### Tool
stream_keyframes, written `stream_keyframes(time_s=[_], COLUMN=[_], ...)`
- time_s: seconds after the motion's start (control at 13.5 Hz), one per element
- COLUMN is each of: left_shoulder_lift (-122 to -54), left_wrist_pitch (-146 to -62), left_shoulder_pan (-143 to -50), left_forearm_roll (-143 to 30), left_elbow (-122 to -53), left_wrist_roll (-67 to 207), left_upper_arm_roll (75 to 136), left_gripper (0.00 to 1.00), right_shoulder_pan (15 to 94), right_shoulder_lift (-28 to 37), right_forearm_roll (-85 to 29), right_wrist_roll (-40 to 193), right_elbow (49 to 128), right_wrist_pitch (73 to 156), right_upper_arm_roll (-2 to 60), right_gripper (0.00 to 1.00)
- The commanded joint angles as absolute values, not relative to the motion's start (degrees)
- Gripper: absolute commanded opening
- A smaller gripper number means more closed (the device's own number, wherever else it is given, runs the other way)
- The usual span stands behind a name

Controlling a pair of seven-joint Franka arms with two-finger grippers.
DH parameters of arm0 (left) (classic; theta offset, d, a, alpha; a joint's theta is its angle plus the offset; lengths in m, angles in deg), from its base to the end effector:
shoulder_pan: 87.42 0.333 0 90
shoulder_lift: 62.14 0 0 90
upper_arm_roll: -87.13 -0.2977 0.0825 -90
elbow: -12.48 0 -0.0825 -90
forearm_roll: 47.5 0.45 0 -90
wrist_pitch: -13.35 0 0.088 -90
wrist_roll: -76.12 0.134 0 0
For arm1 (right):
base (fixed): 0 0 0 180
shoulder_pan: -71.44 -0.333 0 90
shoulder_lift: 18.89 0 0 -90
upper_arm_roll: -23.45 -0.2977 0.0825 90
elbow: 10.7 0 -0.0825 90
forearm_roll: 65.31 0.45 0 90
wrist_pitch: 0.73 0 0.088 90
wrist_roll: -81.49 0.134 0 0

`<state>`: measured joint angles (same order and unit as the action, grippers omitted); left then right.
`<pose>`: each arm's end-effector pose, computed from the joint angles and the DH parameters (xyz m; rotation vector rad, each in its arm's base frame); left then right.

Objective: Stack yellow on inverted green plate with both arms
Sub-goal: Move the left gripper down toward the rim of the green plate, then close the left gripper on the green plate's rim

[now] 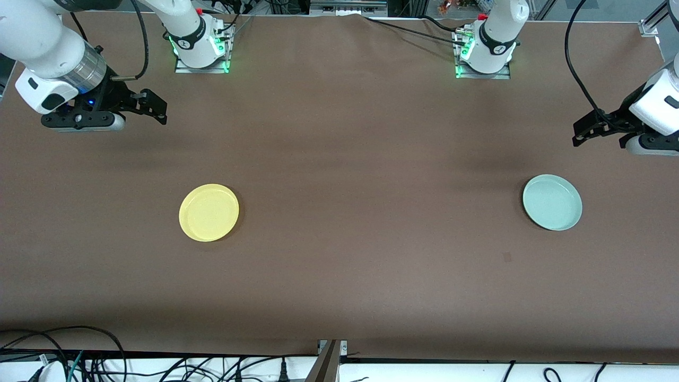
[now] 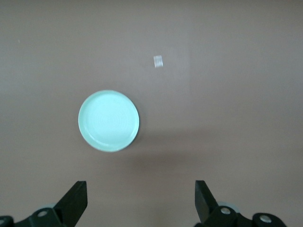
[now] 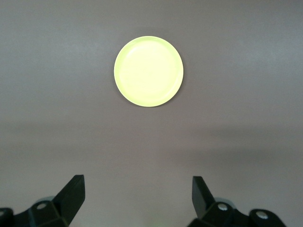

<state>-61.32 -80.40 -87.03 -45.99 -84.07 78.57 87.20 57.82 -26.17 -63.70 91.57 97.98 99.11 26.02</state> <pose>0.6175 0.0068 0.5321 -3.1151 0.0613 0.0548 0.5745 0.1148 0.4943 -3.1134 -0.0190 0.0514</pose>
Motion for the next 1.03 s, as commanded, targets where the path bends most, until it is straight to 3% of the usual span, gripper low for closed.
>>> stream_keyframes(time_s=[0.0,0.44,0.81,0.96], left_shoulder_lift=[-65.1,-80.1,-93.5,-96.3], left_wrist_pitch=[-77.3,-80.7,-101.0,-103.9], left_shoulder_pan=[-84.5,-75.5,-71.3,-69.8], left_forearm_roll=[-46.4,-44.9,-44.9,-45.0], left_elbow=[-79.5,-77.8,-78.7,-78.9], left_wrist_roll=[88.2,108.0,118.1,123.8], left_upper_arm_roll=[86.2,86.2,86.2,86.2], left_gripper=[1.00,1.00,1.00,1.00], right_shoulder_pan=[58.2,58.0,57.9,57.9], right_shoulder_lift=[-26.6,-26.6,-26.1,-26.1], right_forearm_roll=[-63.5,-63.5,-63.5,-63.5], right_wrist_roll=[90.7,90.8,90.8,91.0], right_elbow=[98.6,98.6,98.6,98.6], right_wrist_pitch=[99.6,100.1,100.3,100.3], right_upper_arm_roll=[25.6,25.0,24.3,24.1], right_gripper=[1.00,1.00,1.00,1.00])
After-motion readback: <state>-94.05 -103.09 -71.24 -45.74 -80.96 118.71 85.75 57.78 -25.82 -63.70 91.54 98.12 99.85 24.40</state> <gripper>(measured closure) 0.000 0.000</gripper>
